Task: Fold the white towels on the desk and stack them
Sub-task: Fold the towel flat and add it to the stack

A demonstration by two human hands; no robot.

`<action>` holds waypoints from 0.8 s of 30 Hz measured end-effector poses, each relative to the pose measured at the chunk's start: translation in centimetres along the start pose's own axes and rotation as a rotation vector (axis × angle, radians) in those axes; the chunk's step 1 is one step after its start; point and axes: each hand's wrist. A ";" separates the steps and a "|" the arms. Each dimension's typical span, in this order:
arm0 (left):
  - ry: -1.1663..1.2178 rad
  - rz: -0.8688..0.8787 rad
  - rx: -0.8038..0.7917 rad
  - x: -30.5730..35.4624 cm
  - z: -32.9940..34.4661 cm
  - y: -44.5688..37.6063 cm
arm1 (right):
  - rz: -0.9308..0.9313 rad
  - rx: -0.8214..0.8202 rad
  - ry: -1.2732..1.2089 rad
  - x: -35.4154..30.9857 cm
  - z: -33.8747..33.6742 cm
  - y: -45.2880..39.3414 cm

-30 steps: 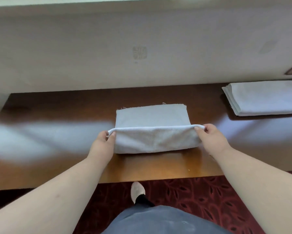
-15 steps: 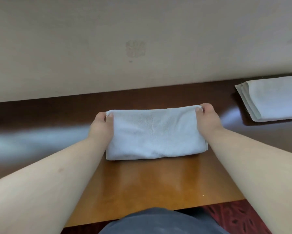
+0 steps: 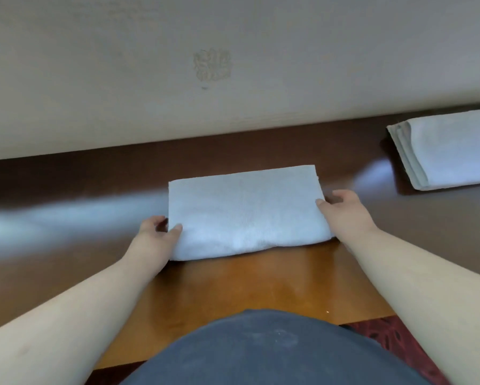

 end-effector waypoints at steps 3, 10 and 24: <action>-0.030 0.036 -0.095 -1.9 -0.4 1.3 | -0.011 -0.097 0.065 2.6 -0.1 1.5; -0.126 0.083 -0.078 -2.5 -0.6 1.9 | -0.024 -0.100 0.172 3.2 -0.4 1.9; 0.153 -0.352 -0.093 2.8 -0.6 0.9 | 0.294 -0.205 0.194 -1.5 -0.9 1.1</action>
Point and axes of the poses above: each hand's wrist, its own y-axis away from the middle knuckle, its own z-axis out of the palm, x = y × z, and after that the axes turned 8 degrees about y, right-handed
